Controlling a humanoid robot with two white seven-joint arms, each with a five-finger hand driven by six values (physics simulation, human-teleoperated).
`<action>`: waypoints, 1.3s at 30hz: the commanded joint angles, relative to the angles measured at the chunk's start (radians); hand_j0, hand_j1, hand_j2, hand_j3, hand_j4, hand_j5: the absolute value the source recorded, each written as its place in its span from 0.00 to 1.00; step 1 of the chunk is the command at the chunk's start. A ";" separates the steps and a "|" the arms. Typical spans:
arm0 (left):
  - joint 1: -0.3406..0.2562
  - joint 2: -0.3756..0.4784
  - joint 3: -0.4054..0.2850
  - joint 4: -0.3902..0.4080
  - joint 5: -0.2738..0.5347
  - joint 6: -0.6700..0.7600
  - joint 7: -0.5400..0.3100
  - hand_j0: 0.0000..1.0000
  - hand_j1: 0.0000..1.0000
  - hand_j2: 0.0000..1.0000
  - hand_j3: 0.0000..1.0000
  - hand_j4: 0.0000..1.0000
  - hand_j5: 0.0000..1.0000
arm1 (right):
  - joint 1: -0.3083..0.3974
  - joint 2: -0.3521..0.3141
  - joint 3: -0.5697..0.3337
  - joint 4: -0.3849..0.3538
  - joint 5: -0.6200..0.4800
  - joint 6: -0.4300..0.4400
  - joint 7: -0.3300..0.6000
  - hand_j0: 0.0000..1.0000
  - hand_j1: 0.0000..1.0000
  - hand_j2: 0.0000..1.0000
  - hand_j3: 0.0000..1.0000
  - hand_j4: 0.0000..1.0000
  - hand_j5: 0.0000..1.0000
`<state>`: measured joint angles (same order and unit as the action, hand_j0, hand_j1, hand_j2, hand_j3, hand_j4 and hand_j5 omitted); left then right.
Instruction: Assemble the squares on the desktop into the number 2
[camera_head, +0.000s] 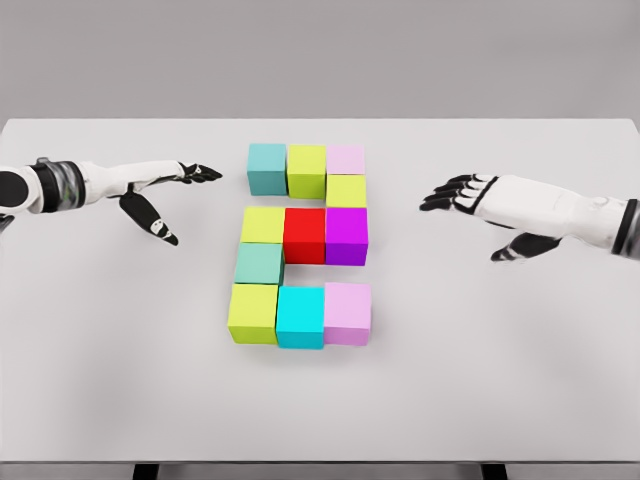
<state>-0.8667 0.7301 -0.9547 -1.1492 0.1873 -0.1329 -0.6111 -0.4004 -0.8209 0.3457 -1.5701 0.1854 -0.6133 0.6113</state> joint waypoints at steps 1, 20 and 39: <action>0.000 -0.005 0.002 0.009 -0.002 0.004 0.000 1.00 1.00 1.00 1.00 1.00 1.00 | 0.000 -0.001 -0.051 0.140 -0.280 0.002 0.000 1.00 1.00 1.00 1.00 1.00 1.00; -0.121 -0.241 0.005 0.356 -0.186 0.048 0.000 1.00 1.00 1.00 1.00 1.00 1.00 | -0.003 -0.001 0.012 0.143 -0.310 0.002 0.000 1.00 1.00 1.00 1.00 1.00 1.00; -0.156 -0.347 0.001 0.292 -0.473 0.234 0.031 1.00 1.00 1.00 1.00 1.00 1.00 | -0.005 0.000 0.010 0.143 -0.310 0.002 0.000 1.00 1.00 1.00 1.00 1.00 1.00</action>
<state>-1.0216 0.3777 -0.9547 -0.8276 -0.2833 0.1065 -0.5761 -0.4050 -0.8203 0.3562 -1.4261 -0.1162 -0.6136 0.6113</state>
